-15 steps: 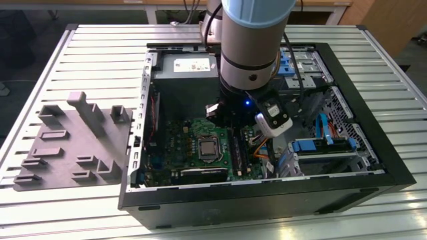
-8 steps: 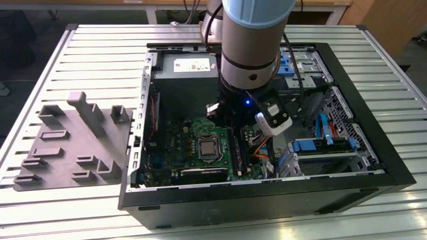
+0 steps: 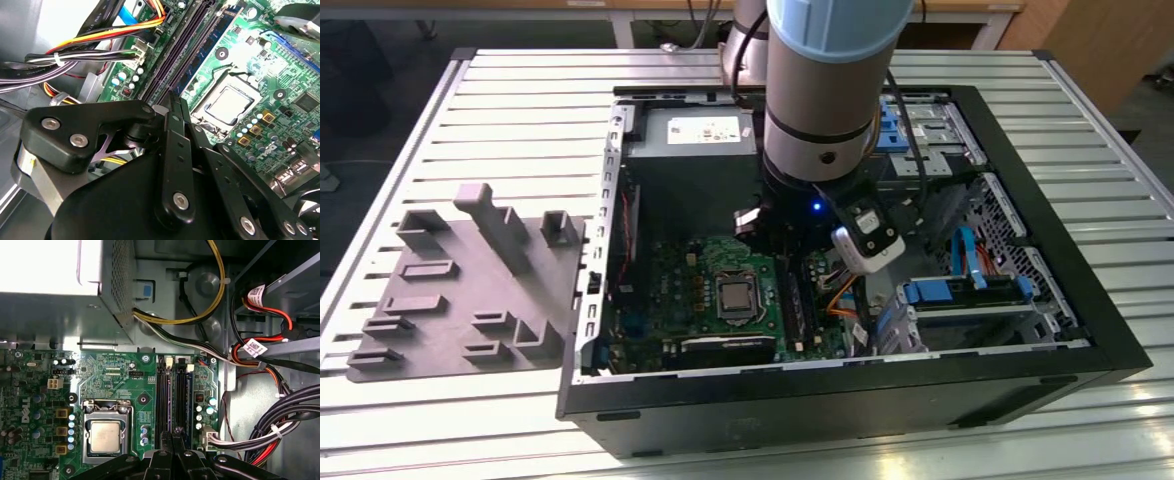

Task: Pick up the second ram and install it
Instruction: 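Insert the second ram into the second slot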

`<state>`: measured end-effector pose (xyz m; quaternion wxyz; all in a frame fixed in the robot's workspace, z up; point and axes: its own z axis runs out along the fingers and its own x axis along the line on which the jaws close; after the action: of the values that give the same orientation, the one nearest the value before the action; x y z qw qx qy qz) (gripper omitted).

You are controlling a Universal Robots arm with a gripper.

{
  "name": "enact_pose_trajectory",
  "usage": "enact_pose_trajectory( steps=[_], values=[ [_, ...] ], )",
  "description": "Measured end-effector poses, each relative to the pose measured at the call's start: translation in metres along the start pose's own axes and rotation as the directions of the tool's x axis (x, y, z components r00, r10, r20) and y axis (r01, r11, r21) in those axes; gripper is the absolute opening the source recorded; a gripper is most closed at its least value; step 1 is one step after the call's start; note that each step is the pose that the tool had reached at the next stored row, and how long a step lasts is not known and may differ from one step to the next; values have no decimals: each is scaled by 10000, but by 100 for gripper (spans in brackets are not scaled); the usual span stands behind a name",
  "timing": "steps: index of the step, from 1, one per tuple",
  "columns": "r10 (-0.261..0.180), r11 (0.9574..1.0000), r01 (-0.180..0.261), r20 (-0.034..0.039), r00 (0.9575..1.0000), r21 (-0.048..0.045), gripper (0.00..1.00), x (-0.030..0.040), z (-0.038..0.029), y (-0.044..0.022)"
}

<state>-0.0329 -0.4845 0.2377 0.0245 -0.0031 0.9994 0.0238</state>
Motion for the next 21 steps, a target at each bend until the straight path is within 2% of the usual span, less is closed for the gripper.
enact_pose_trajectory(
  steps=[2, 4, 21],
  values=[
    [0, 10000, 0, 0, 10000, -2, 11, 0, 1, 0],
    [2, 10000, -2, 3, 10000, -48, 11, 0, 2, 1],
    [178, 9998, -178, 10, 9998, -54, 11, 0, 21, 0]
  ],
)
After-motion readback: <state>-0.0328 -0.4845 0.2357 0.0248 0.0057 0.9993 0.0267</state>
